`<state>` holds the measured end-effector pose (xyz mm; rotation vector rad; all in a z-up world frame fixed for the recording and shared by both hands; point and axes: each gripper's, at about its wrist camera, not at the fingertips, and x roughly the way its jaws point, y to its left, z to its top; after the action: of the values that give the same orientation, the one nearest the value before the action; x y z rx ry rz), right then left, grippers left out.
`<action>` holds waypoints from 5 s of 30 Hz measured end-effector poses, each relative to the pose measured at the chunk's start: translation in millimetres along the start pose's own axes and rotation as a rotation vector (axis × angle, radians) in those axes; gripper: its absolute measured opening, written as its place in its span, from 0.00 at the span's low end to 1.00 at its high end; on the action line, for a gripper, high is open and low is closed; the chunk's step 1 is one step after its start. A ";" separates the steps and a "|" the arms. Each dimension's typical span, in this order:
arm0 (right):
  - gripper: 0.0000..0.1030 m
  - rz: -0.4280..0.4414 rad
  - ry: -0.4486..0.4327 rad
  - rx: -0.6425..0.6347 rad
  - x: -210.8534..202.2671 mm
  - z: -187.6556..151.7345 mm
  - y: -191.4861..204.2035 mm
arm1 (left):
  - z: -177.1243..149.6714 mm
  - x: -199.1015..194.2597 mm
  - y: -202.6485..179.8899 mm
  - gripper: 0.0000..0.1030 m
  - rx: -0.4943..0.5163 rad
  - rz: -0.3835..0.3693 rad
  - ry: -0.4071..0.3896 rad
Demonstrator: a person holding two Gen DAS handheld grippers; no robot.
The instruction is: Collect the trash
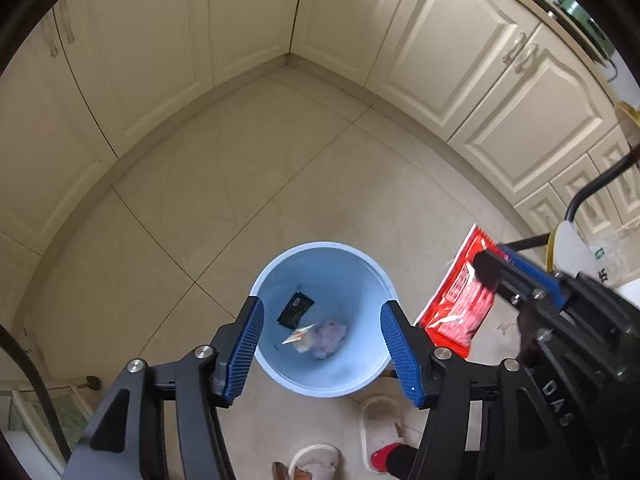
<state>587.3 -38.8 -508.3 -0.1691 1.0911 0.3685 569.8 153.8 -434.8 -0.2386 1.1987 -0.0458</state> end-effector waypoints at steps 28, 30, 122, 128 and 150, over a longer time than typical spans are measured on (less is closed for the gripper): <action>1.00 -0.088 -0.495 0.061 -302.3 -28.9 15.5 | -103.3 -279.7 -98.6 0.90 0.026 0.132 -0.625; 1.00 -0.128 -0.554 0.076 -339.2 -41.0 13.9 | -127.1 -300.0 -115.6 0.91 0.056 0.116 -0.680; 1.00 -0.466 -0.217 0.570 -372.6 -198.4 -367.7 | -60.0 -117.8 -429.7 0.44 0.527 -0.222 -0.292; 1.00 -0.434 -0.162 0.635 -371.3 -223.7 -390.3 | -82.9 -141.7 -414.9 0.44 0.549 -0.256 -0.300; 0.55 -0.375 -0.106 0.531 -360.9 -214.1 -397.2 | -107.6 -176.0 -395.5 0.44 0.557 -0.282 -0.287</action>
<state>409.7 -549.0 -303.6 0.1182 0.9931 -0.2492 441.6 -220.2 -228.2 0.0774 0.8207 -0.5656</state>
